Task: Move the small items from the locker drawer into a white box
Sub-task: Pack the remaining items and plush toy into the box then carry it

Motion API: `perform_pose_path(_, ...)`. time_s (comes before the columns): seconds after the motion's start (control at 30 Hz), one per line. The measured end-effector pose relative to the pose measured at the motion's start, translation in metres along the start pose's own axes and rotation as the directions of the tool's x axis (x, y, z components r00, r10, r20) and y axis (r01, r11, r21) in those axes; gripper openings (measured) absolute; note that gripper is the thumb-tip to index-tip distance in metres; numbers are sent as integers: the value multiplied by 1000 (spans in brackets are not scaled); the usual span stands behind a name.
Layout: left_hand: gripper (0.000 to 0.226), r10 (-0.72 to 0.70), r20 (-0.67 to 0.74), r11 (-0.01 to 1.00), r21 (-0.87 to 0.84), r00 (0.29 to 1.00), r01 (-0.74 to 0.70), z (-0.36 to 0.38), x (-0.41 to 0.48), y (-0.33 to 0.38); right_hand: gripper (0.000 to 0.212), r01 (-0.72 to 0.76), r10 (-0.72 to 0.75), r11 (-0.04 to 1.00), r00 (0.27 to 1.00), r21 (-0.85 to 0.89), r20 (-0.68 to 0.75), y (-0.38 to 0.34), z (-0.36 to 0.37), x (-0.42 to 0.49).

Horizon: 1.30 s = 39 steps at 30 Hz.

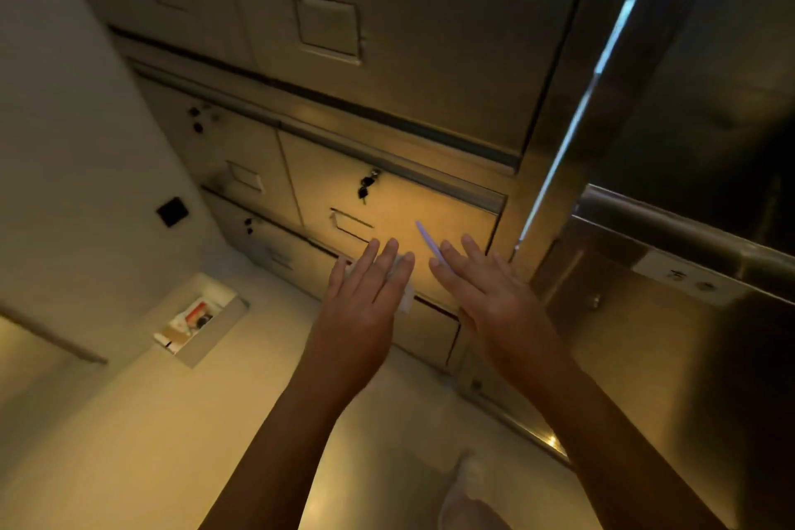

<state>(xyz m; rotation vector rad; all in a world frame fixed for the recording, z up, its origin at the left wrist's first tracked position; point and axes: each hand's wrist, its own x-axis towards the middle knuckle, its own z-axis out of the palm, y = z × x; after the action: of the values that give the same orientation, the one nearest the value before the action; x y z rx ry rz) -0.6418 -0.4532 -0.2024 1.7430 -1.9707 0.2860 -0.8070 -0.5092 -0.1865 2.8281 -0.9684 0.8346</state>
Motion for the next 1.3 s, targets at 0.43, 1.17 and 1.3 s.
perform_pose_path(0.43, 62, -346, -34, 924, 162, 938, 347, -26, -15, -135, 40, 301, -308, 927, 951, 222, -5, -57, 107, 141)
perform_pose_path(1.17, 79, -674, -91, 661, 369, 733, 653, -48, 32, -335, 60, 534, -579, 741, 815, 406, -15, -122, 253, 361)
perform_pose_path(1.3, 79, -700, -104, 639, 351, 707, 684, -53, 22, -376, 63, 545, -604, 725, 797, 422, 7, -152, 281, 384)
